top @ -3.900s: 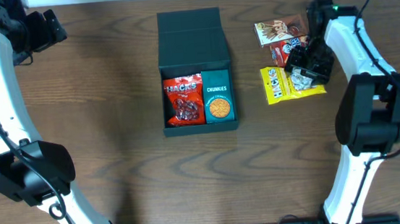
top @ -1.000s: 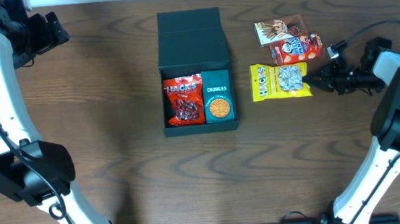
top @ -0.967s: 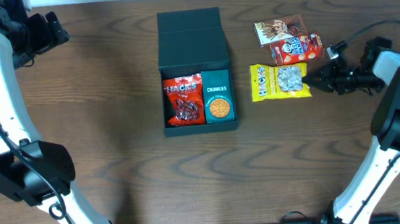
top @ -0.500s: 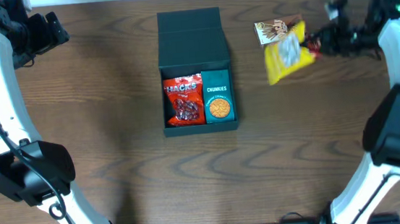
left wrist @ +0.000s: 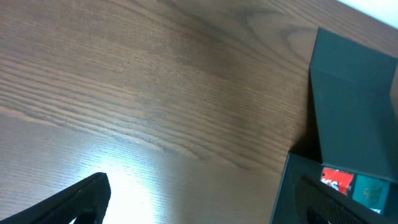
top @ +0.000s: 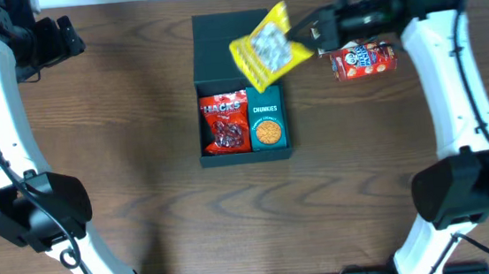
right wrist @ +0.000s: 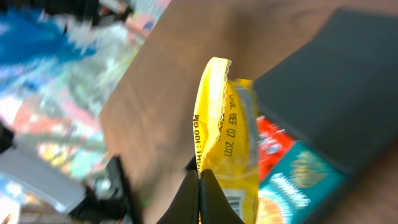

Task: Pack container
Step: 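Lift the yellow bag and carry it over the black box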

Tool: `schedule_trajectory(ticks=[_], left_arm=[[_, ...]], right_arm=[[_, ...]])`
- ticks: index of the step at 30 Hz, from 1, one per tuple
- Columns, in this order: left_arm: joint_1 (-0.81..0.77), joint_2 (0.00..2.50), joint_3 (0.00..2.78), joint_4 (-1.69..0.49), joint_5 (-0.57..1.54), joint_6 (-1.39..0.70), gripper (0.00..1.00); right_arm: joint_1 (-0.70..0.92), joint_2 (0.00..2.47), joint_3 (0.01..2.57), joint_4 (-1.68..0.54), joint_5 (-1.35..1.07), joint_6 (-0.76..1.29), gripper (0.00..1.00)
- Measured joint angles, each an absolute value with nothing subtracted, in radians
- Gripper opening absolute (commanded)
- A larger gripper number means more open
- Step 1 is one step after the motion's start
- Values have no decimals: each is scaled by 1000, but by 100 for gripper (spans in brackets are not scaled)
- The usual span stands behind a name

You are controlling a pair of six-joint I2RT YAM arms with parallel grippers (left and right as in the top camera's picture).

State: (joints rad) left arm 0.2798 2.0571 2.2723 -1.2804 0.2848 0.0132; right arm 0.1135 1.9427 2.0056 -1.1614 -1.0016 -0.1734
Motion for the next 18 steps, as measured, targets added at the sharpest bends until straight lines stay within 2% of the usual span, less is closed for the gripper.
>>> schedule_trajectory(ticks=[10,18], left_arm=[[280,2057,2272,-1280,285,76,95],[280,2057,2272,-1279,285,94,95]], right_arm=[[306,1949,2006,-1374,-933,-360,1],[353,2004,2006,-1486,-855,-499,1]])
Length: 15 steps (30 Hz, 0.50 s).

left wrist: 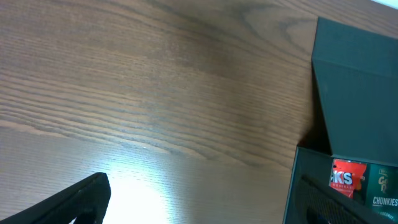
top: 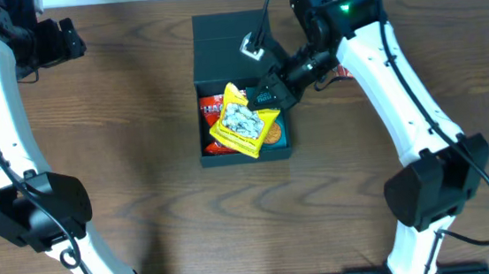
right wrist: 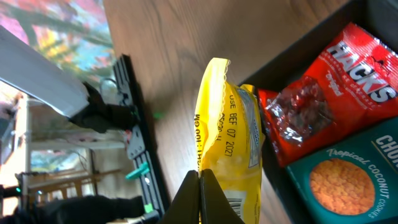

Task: Pack container
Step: 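Lift the yellow bag and carry it over the black box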

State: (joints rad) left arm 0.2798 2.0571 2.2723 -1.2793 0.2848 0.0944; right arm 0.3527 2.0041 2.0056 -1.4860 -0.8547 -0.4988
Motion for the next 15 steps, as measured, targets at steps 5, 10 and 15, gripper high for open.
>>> schedule_trajectory(ticks=[5,10,15], left_arm=[[280,2057,2272,-1279,285,109,95],[280,2057,2272,-1279,285,110,95],[280,2057,2272,-1279,285,110,95]], right_arm=[[355,2019,2006,-1486,-850,-566,1],[371,2022,2006,-1459,-855,-604,1],[394,2023,2006,-1351,-857,-610,1]])
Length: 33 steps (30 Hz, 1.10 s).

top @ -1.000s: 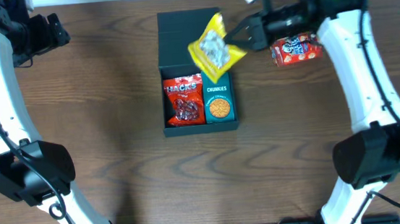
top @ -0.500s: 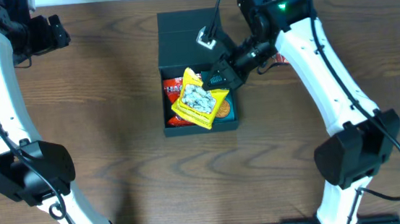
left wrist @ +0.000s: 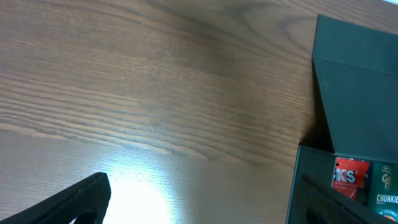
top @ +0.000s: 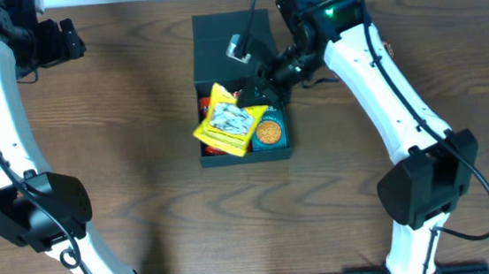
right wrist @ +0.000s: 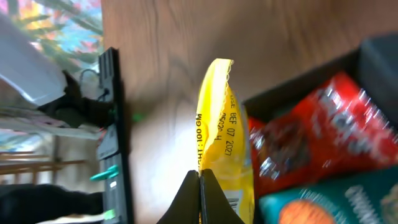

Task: Pack container
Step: 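Lift the yellow bag and carry it over the black box, then lower the yellow bag into the box's left side and press it down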

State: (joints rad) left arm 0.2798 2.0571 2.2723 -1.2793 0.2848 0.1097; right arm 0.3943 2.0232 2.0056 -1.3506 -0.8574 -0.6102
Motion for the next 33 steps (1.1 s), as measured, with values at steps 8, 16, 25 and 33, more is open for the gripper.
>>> schedule_trajectory(ticks=[8,16,25,33], left_arm=[[280,2057,2272,-1280,285,110,95],[280,2057,2272,-1280,285,110,95],[280,2057,2272,-1280,285,110,95],[280,2057,2272,-1281,285,110,95]], right_arm=[[400,2093,2006,-1333,-859,-606,1],[400,2160,2006,-1246,-852,-566,1],[400,2195,2006,-1190,-796,-479,73],[397,2216,2022,-1052,-685,-282,99]])
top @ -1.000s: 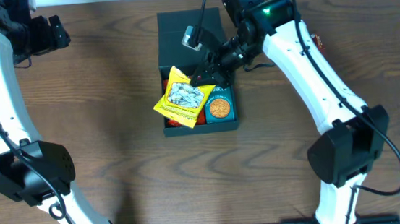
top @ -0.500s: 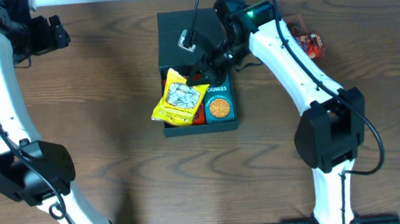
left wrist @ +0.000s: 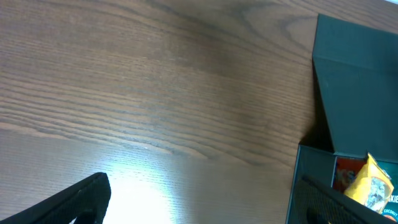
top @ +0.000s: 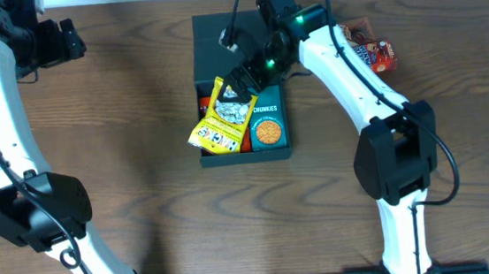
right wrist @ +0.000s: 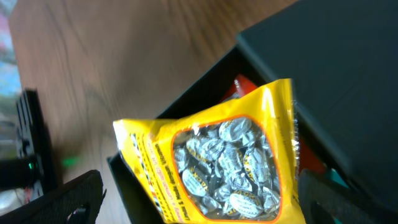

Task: Pack container
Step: 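Lower the yellow bag into the box's left side and press it down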

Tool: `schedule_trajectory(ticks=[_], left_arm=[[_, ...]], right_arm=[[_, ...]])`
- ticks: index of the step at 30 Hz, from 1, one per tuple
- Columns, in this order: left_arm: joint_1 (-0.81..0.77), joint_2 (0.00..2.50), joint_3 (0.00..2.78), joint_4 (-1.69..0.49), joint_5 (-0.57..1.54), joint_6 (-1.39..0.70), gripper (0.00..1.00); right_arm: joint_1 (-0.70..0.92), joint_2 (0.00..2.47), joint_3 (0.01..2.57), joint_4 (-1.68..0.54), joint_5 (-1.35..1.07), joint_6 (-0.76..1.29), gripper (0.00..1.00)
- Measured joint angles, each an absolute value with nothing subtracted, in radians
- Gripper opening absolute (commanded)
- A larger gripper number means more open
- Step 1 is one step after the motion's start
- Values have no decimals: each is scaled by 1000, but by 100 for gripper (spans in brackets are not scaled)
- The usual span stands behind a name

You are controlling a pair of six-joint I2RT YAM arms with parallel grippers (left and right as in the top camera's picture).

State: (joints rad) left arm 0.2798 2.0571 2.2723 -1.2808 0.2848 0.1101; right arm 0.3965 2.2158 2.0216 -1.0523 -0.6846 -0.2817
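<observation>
A yellow bag of wrapped candies [top: 221,117] lies in the dark green box [top: 246,158], on top of the red Hacks bag [right wrist: 246,87]. Its lower corner sticks out over the box's left wall. The teal Chunkies carton [top: 267,122] sits in the box's right half. My right gripper [top: 245,82] hangs just above the bag's top edge, open, with the yellow bag [right wrist: 230,168] loose between its spread fingers. My left gripper [top: 63,42] is far off at the table's back left, open on nothing.
The box's open lid [top: 218,35] lies flat behind it. A red snack pack [top: 370,51] rests on the wooden table [top: 125,192] to the right of the lid, behind my right arm. In the left wrist view the box corner [left wrist: 323,155] shows at right.
My right gripper was shut on the yellow bag's top edge, holding it over the box's left half. Now it is open and the bag lies in the box on the red bag.
My right gripper first held the yellow bag high over the lid. Then it held it low over the packed items, then over the box's left half. Now the bag is let go inside the box. The left arm has stayed put.
</observation>
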Motion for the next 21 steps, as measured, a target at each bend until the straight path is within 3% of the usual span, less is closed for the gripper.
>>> schedule_trajectory(ticks=[3,5,7,9,10,21], left_arm=[[280,2057,2272,-1280,285,110,95],[280,2057,2272,-1280,285,110,95],[280,2057,2272,-1280,285,110,95],[280,2057,2272,-1280,285,110,95],[280,2057,2272,-1280,285,110,95],[280,2057,2272,-1274,285,110,95]], right_arm=[[388,2217,2073,-1072,-673,-223,99],[379,2217,2118,-1105,-659,-195,86],[367,2217,2160,-1149,-643,-165,57],[359,2217,2179,-1197,-631,-146,9],[356,2217,2182,-1235,-623,-134,1],[538,2222,2165,-1193,-569,-177,1]])
